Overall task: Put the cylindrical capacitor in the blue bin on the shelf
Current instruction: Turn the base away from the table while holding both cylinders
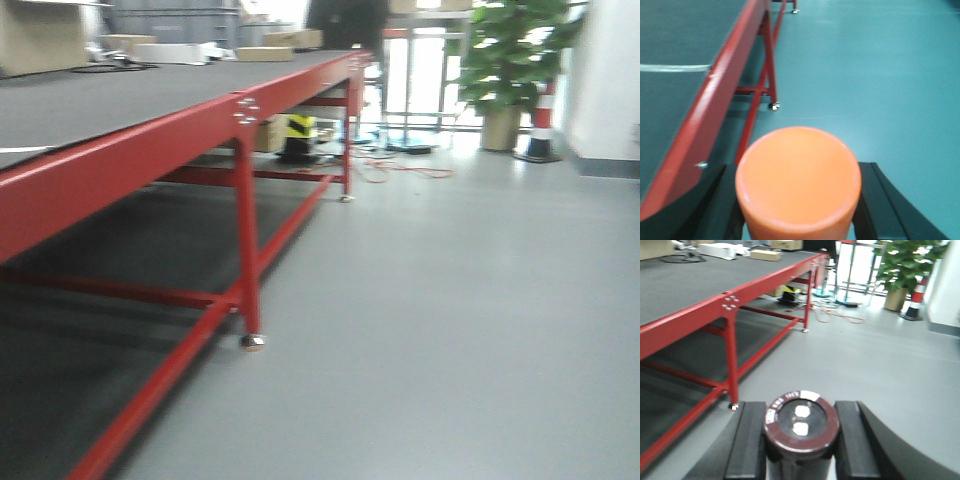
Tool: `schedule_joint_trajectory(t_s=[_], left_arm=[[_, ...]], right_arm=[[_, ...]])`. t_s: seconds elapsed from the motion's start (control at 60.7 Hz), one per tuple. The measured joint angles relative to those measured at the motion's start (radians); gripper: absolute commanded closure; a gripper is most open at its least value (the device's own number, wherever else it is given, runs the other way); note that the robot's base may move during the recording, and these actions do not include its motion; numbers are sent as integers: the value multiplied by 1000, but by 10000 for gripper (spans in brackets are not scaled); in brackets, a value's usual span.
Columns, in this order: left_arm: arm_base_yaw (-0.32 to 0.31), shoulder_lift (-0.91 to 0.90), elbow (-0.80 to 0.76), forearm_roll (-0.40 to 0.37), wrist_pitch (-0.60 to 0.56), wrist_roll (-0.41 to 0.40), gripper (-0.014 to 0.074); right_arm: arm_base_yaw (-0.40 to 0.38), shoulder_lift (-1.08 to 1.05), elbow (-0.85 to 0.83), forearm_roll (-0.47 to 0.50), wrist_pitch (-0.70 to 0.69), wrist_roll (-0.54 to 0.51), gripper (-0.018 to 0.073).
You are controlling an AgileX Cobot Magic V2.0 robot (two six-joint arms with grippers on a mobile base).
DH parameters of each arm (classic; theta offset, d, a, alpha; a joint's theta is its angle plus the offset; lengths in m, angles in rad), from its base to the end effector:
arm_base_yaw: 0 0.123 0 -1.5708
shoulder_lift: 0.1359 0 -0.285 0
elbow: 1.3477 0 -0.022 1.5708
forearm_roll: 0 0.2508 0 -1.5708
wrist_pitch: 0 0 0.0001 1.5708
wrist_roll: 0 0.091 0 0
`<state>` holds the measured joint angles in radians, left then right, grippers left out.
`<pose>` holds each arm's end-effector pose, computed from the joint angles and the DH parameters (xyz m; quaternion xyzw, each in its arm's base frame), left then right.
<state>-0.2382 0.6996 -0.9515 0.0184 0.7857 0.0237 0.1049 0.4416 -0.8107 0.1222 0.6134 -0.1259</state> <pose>0.1169 -0.0272 0.3992 0.1125 0.8386 -0.0481 0.5308 0.0653 0.0133 0.3949 -0.0724 0.7557 0.0523 0.6488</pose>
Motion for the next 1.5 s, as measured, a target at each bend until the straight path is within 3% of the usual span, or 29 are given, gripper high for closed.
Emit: schedule_joint_trajectory(t_s=[1.499], left_arm=[[0, 0, 0, -2, 0, 0, 707]], right_arm=[[0, 0, 0, 0, 0, 0, 658]])
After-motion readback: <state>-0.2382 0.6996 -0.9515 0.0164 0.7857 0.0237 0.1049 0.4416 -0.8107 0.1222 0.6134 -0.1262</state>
